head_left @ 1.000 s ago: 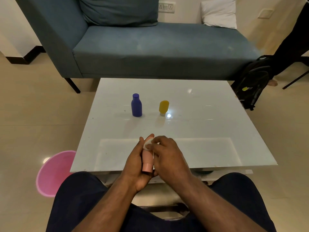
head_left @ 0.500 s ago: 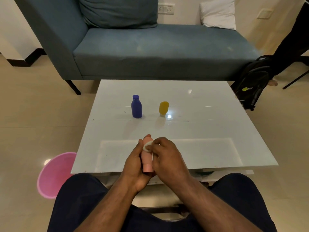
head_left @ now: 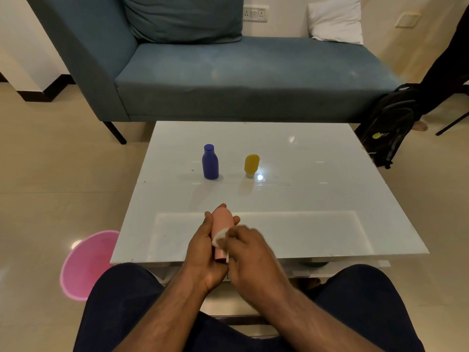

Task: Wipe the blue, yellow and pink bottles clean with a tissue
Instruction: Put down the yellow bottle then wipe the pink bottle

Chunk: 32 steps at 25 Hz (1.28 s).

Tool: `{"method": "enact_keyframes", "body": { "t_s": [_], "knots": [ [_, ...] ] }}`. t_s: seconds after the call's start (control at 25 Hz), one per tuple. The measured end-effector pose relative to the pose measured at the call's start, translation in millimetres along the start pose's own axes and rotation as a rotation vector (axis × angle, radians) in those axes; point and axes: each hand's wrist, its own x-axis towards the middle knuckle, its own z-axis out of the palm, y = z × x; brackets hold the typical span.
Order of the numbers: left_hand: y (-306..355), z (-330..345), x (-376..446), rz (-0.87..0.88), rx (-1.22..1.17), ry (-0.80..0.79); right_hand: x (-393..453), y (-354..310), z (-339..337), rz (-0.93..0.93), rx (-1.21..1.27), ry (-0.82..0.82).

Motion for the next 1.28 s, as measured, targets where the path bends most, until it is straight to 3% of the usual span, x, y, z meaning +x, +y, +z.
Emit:
{"method": "enact_keyframes", "body": {
  "t_s": [0.32,0.52,0.68,0.92,1.12,1.28],
  "knots": [
    [-4,2,2,-0.036,0.0,0.014,20,19,2,0.105,0.049,0.056],
    [-3,0,2,-0.022,0.01,0.01,-4,9,3,0.016,0.087,0.004],
    [-4,5,-1,-0.009,0.021,0.012,29,25,0,0.127,0.094,0.09],
    [-1,2,4,-0.018,0.016,0.022,-3,8,2,0.062,0.142,0.021],
    [-5,5,2,-0.005,0.009,0.027,26,23,0,0.163,0.129,0.089],
    [-4,5,-2,-0.006,0.018,0.016,-2,1,2,0.096,0.132,0.006]
  ]
}}
